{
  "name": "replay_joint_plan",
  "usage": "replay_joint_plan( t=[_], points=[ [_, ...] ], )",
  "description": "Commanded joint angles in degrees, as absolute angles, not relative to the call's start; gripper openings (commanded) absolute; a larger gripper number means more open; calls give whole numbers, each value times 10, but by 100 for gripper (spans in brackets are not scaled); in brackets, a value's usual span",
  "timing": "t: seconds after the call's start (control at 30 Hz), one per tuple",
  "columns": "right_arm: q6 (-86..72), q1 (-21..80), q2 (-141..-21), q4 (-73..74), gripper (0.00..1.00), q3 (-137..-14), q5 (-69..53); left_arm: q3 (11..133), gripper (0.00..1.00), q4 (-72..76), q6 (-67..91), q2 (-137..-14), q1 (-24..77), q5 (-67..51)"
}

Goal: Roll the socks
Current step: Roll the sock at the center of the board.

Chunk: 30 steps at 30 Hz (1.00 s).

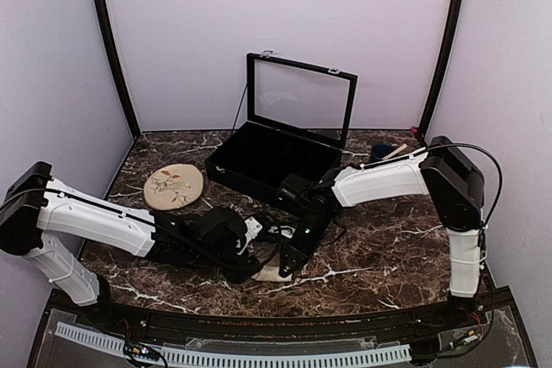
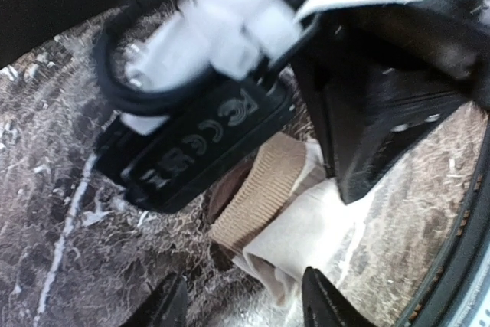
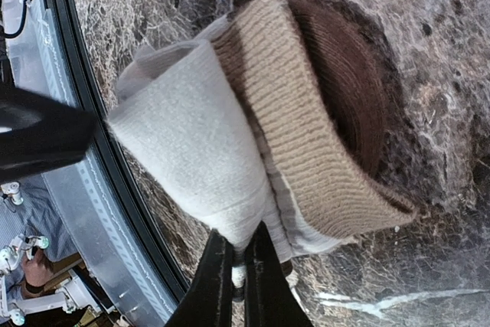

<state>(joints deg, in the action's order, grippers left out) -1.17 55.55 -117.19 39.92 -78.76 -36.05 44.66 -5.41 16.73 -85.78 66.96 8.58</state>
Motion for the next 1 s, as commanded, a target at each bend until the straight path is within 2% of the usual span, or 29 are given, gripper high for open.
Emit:
replay_joint_plan(
  t=[0.0,0.13,0.27,0.7,0.97],
  points=[
    [-17,553,-1180,391,0,-799,-369,437,50,-11,179,-881,667,93],
    [-19,553,-1183,391,0,-801,-370,432,43,15,187,-898,667,82],
    [-18,553,-1189,394,0,-806,-373,435,31,27,190,-911,667,69],
    [-17,553,-1201,404,0,-819,-373,435,1,-11,237,-957,667,54],
    [-26,545,-1188,395,14,-808,-359,422,0,-37,292,-959,667,59]
  ],
)
